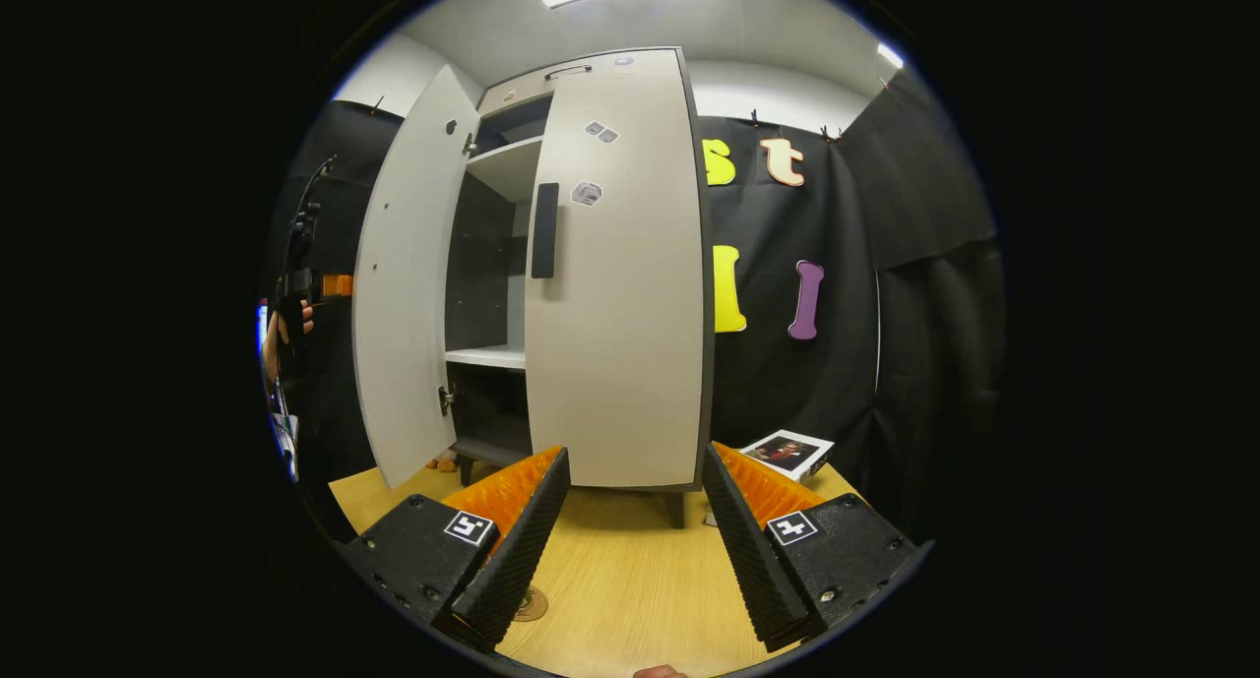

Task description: Grasp the bottle in the cabinet with the left hand and place it on the coaster, then close the right door with the right hand and the left door with the left hand.

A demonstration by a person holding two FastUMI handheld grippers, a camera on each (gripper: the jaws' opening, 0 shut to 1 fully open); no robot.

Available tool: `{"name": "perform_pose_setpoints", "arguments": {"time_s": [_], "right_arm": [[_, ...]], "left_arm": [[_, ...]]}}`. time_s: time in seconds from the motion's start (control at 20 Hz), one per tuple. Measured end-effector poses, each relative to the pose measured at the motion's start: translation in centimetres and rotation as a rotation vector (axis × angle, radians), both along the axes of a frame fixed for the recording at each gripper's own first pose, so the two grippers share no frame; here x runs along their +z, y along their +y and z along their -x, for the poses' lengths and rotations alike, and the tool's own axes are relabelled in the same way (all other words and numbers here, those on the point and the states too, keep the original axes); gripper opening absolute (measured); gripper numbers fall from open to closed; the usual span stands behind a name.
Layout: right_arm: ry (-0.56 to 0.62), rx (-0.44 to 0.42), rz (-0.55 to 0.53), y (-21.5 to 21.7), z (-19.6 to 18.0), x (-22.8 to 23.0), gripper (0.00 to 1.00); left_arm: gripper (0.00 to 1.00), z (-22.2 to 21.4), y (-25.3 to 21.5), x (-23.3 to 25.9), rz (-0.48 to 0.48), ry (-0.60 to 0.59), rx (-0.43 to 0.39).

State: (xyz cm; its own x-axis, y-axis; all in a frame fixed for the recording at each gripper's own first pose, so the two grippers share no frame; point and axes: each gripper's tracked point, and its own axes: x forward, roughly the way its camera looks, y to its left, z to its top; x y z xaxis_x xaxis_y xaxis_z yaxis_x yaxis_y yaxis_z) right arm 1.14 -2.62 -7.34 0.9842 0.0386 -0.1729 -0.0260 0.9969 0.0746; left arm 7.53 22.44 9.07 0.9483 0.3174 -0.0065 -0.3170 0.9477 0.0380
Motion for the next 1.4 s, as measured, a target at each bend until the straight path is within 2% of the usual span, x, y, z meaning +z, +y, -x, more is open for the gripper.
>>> {"name": "perform_pose_setpoints", "arguments": {"time_s": [0.3,0.4,0.45,0.5,0.55,0.6,0.65,0.7,0.75,0.85,0.9,0.95,1.0,1.05,1.1,1.2,1.25,1.4], "right_arm": [[-0.002,-0.043,0.012,-1.7,1.4,0.4,0.83],[-0.005,-0.06,0.017,-2.3,1.6,0.7,0.83],[-0.009,-0.066,0.016,-2.5,1.6,0.8,0.83],[-0.013,-0.075,0.016,-2.7,1.7,1.0,0.83],[-0.015,-0.084,0.016,-2.9,1.7,1.1,0.83],[-0.014,-0.092,0.012,-3.1,1.6,1.0,0.83],[-0.012,-0.095,0.009,-3.2,1.7,1.0,0.83],[-0.01,-0.101,0.007,-3.3,1.9,1.0,0.83],[-0.007,-0.109,0.008,-3.4,2.2,0.9,0.83],[0.001,-0.122,0.01,-3.8,2.8,0.8,0.83],[0.002,-0.13,0.011,-4.0,3.0,0.8,0.83],[0.005,-0.138,0.013,-4.3,3.3,0.6,0.83],[0.009,-0.144,0.013,-4.4,3.5,0.5,0.83],[0.014,-0.15,0.011,-4.4,3.3,0.4,0.83],[0.018,-0.154,0.004,-4.4,3.2,0.3,0.83],[0.023,-0.154,-0.007,-4.3,3.3,0.2,0.83],[0.023,-0.152,-0.009,-4.3,3.3,0.1,0.83],[0.035,-0.139,-0.006,-3.9,3.0,-0.3,0.83]], "left_arm": [[0.93,-0.6,-2.5,-0.2,-0.022,0.003,-0.042],[0.93,-0.9,-3.7,-0.3,-0.013,0.003,-0.081],[0.99,-1.2,-4.4,-0.4,-0.006,0.001,-0.103],[0.93,-1.4,-5.4,-0.5,0.001,0.0,-0.127],[0.93,-1.7,-6.2,-0.5,0.008,-0.004,-0.15],[0.99,-2.1,-6.6,-0.6,0.017,-0.011,-0.173],[0.99,-2.4,-7.4,-0.8,0.036,-0.013,-0.197],[0.95,-2.7,-8.0,-1.0,0.055,-0.01,-0.211],[0.99,-2.8,-8.2,-1.3,0.068,-0.006,-0.213],[1.0,-2.9,-8.3,-1.4,0.068,-0.008,-0.215],[0.95,-2.9,-8.4,-1.1,0.064,-0.017,-0.216],[1.0,-2.8,-8.5,-0.9,0.06,-0.025,-0.222],[0.95,-2.6,-8.8,-0.7,0.056,-0.032,-0.229],[0.95,-2.4,-9.0,-0.7,0.051,-0.036,-0.233],[0.99,-2.3,-9.2,-0.7,0.047,-0.037,-0.231],[0.99,-1.5,-10.0,-1.2,0.046,-0.026,-0.239],[0.95,-1.1,-10.6,-1.7,0.045,-0.022,-0.242],[0.95,0.2,-12.4,-3.4,0.033,-0.028,-0.241]]}}
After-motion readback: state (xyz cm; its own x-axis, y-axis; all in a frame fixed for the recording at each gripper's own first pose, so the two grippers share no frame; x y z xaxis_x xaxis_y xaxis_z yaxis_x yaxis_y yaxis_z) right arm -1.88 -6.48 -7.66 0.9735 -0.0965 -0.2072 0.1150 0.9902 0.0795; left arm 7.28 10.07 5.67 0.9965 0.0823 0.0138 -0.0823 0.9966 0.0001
